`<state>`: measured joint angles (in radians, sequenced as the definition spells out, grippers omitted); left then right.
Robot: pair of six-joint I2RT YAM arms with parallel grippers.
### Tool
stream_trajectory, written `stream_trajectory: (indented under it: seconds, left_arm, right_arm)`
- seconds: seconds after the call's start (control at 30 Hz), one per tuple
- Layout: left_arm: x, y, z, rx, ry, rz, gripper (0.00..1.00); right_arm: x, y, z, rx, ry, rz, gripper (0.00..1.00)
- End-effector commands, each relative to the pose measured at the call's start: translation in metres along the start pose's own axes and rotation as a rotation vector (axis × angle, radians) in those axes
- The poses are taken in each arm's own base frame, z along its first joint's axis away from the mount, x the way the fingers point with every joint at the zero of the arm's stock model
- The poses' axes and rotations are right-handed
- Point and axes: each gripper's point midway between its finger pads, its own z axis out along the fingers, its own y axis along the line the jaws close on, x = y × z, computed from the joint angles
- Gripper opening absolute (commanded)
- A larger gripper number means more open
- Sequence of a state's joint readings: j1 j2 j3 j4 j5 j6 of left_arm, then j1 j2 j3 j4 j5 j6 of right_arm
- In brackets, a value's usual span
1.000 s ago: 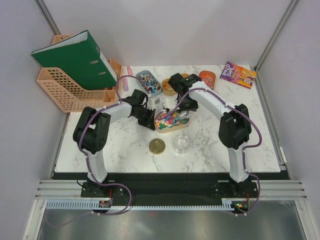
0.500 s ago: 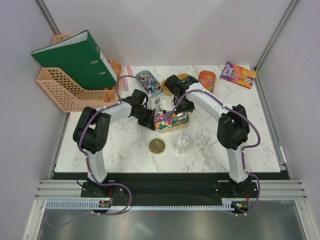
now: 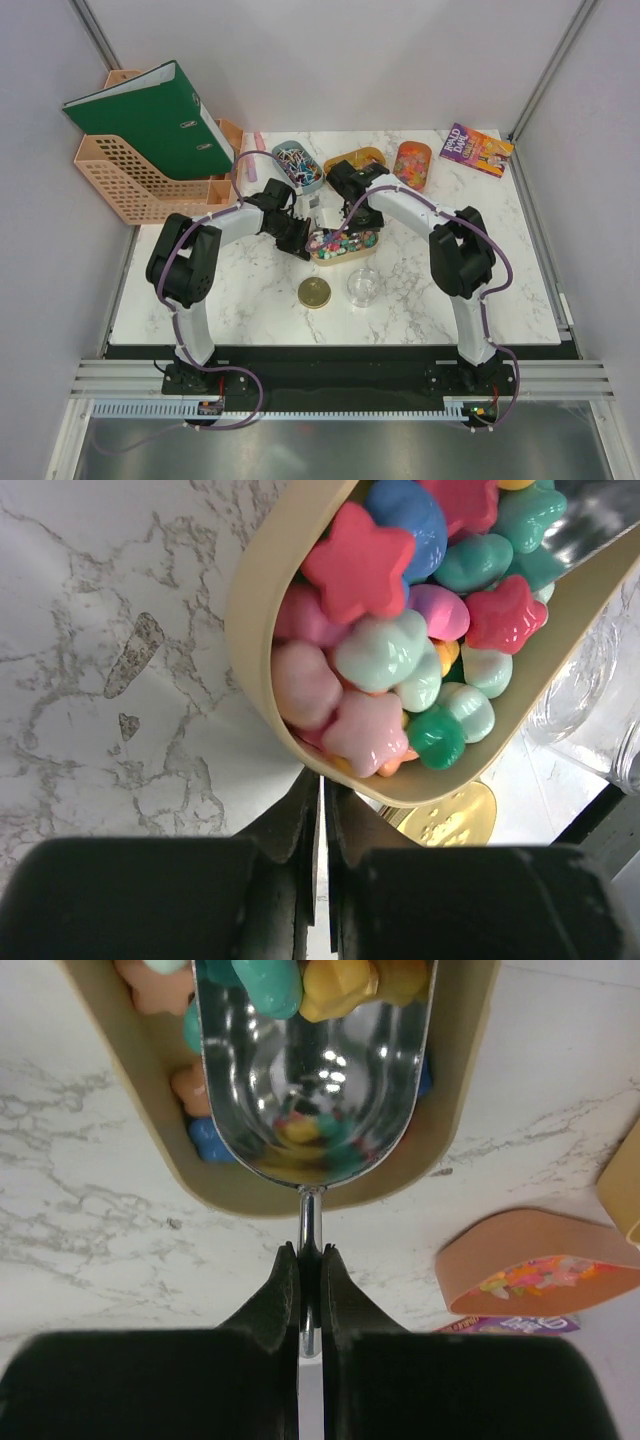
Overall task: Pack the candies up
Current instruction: Scoop the fake candies from the storage box.
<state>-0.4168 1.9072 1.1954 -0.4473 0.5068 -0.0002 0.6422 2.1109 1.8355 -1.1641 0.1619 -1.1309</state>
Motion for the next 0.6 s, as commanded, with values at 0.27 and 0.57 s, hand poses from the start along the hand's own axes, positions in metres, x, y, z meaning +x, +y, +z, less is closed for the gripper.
stream_trajectory:
  seconds: [0.27, 0.57]
  left_arm:
    - [-0.036, -0.006, 0.003, 0.010, -0.069, 0.053, 0.13]
    - [-0.039, 0.000, -0.002, -0.030, -0.066, 0.096, 0.23]
  right_arm:
    - [-0.025, 0.019, 0.044, -0.042, -0.145, 0.025, 0.00]
    - [0.003, 0.017, 0.041, -0.034, -0.148, 0.059, 0.00]
